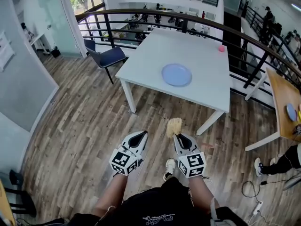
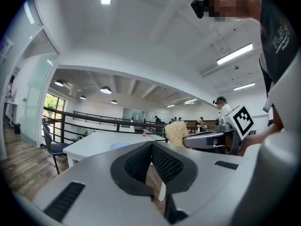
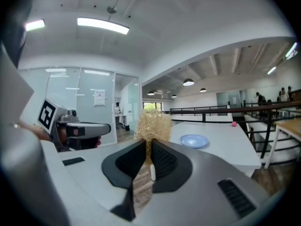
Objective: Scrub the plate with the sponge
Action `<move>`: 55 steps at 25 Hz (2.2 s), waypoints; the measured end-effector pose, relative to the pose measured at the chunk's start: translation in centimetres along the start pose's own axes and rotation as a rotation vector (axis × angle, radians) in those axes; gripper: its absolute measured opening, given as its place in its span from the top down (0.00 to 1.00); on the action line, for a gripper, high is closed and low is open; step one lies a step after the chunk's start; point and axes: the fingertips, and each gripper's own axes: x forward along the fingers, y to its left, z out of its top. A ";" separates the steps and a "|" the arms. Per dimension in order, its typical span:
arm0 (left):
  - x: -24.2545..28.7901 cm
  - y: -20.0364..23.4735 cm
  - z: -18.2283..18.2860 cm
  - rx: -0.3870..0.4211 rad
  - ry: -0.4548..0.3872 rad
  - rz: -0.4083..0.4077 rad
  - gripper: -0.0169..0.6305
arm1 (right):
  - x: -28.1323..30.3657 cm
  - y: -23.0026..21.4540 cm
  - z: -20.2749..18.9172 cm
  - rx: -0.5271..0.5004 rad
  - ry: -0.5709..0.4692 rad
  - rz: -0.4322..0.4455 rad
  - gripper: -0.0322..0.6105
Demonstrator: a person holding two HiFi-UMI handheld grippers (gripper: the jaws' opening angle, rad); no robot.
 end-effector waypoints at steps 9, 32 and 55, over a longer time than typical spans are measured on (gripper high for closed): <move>11.0 4.6 3.4 -0.004 -0.035 0.051 0.95 | 7.5 -8.0 4.4 0.045 -0.044 0.103 0.88; 22.6 9.1 2.5 -0.074 -0.033 0.143 0.95 | 15.5 -18.3 3.3 0.009 0.078 0.134 0.88; 30.8 23.9 4.8 -0.048 -0.006 -0.048 0.95 | 31.1 -20.0 8.9 0.031 0.047 -0.006 0.88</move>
